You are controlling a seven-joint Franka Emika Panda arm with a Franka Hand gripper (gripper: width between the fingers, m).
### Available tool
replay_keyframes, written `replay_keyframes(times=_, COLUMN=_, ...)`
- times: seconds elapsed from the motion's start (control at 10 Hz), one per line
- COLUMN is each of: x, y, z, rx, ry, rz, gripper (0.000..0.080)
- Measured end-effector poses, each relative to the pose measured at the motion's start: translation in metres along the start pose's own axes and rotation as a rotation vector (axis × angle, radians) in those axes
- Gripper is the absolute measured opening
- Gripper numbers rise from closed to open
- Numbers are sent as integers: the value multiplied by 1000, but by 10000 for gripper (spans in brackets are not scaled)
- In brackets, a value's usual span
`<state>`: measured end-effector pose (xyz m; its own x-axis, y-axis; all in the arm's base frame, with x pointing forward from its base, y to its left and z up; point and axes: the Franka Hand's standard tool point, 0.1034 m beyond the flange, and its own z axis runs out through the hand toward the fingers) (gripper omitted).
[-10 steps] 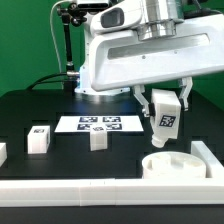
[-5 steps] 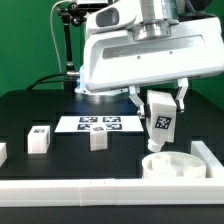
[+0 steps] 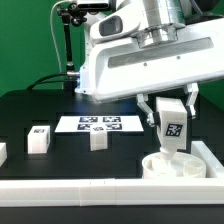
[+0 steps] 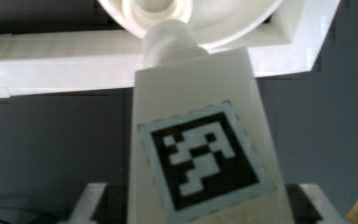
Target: Assemble stool
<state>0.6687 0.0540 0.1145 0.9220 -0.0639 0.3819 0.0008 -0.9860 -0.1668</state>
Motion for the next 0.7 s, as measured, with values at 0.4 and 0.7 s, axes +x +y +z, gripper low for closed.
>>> replay_keyframes(times=0.4, x=-5, y=2, z=7, rx=-1, ry=-9, rz=-5, gripper=325)
replay_keyframes(times=0.7, x=-5, y=6, z=15, rx=-13, ry=27, rz=-15, gripper=325)
